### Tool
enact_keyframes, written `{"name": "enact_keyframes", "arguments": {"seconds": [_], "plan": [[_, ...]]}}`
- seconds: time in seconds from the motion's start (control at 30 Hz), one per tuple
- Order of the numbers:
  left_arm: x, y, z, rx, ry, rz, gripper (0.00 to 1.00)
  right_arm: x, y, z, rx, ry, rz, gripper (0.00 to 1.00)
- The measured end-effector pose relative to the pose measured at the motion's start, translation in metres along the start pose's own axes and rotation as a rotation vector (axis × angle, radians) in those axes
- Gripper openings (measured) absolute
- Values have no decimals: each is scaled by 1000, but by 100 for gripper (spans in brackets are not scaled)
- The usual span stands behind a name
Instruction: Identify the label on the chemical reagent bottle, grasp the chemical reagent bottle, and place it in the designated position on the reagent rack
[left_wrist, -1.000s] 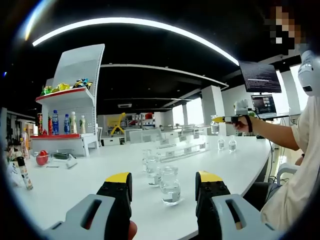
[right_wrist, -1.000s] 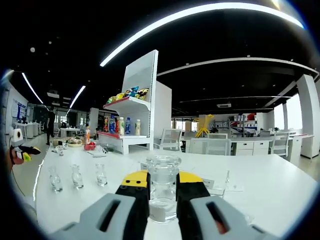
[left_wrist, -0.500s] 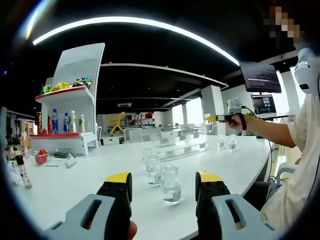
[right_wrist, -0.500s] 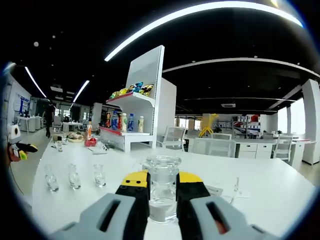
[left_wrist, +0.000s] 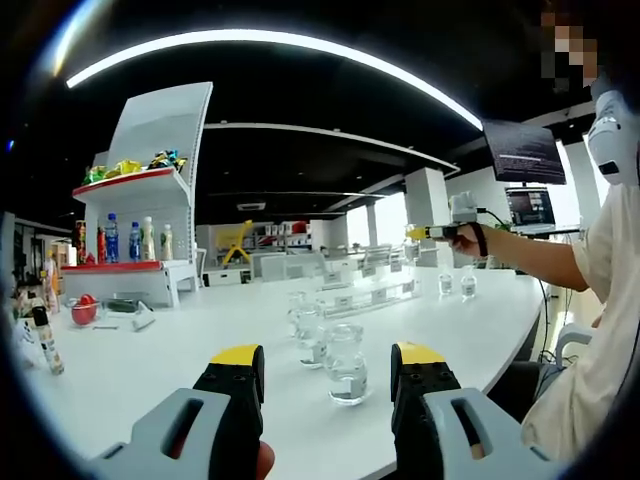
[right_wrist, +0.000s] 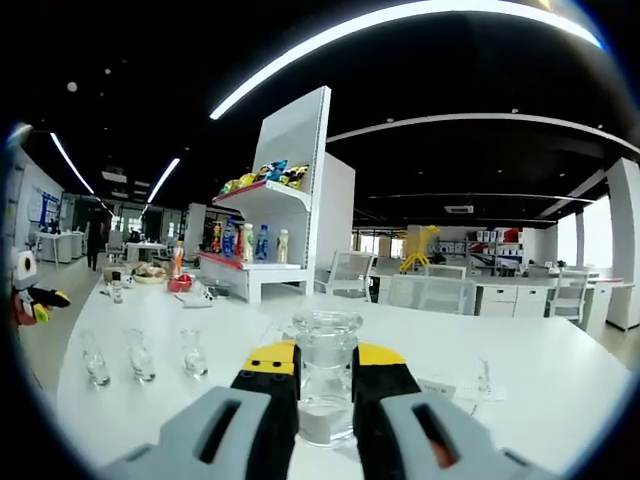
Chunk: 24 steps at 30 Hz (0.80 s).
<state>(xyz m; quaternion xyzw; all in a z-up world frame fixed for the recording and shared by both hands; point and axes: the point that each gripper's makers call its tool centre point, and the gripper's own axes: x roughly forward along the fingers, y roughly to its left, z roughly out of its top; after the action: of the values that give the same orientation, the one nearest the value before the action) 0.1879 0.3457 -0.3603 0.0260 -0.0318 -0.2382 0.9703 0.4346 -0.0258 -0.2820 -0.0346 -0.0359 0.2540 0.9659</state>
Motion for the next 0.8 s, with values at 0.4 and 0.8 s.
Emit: {"name": "enact_keyframes", "arguments": {"seconds": [0.4, 0.8], "plan": [[14, -17, 4, 25, 17, -45, 50, 27, -14, -17, 23, 24, -48, 19], [14, -9, -1, 24, 36, -34, 50, 65, -15, -25, 19, 23, -46, 19]]}}
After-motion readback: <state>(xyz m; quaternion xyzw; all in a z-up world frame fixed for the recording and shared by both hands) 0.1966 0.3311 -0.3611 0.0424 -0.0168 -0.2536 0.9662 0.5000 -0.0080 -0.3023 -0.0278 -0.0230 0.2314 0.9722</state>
